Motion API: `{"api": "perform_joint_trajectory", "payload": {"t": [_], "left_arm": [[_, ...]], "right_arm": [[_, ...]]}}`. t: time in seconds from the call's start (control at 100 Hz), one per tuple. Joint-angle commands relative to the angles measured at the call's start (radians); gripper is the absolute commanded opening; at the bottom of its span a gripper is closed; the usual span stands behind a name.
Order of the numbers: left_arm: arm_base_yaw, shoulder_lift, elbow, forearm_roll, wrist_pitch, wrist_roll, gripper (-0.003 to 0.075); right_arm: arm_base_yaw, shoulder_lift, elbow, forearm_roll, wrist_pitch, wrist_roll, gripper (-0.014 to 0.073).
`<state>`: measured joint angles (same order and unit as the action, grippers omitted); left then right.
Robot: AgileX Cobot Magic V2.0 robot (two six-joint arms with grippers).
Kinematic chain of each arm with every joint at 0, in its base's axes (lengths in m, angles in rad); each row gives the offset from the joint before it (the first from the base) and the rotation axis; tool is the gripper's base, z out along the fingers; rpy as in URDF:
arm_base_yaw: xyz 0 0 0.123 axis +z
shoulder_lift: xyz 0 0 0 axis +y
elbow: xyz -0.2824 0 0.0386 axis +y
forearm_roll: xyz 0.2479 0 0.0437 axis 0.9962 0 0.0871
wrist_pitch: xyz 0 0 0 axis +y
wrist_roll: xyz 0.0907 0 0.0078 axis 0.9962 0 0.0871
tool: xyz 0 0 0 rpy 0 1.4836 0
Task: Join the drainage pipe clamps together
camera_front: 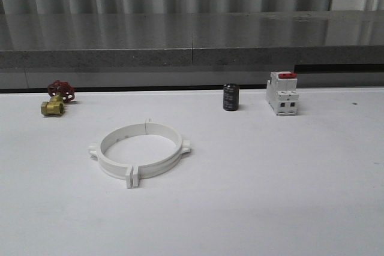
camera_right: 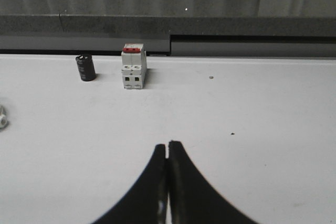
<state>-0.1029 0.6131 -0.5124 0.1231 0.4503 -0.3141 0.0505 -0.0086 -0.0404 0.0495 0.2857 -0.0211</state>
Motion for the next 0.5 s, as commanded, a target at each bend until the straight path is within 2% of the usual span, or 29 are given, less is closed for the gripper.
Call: {"api": "perform_joint_trajectory", "payload": {"t": [0.0,0.1,0.49], "left_arm": [[0.0,0.004,-0.026,0.001,-0.07,-0.009,-0.002],[0.0,0.004,-0.026,0.001,-0.068,-0.009,-0.002],[0.0,0.004,-0.026,0.001,-0.068,-0.009,-0.002]], "right_arm": [[0.006,-0.021,0.008,0.001,-0.137,0.005,-0.0067],[0.006,-0.021,0.052,0.001,-0.242,0.028,-0.0067],[0.006,-0.021,0.05,0.001,-0.309,0.038,-0.0067]]}}
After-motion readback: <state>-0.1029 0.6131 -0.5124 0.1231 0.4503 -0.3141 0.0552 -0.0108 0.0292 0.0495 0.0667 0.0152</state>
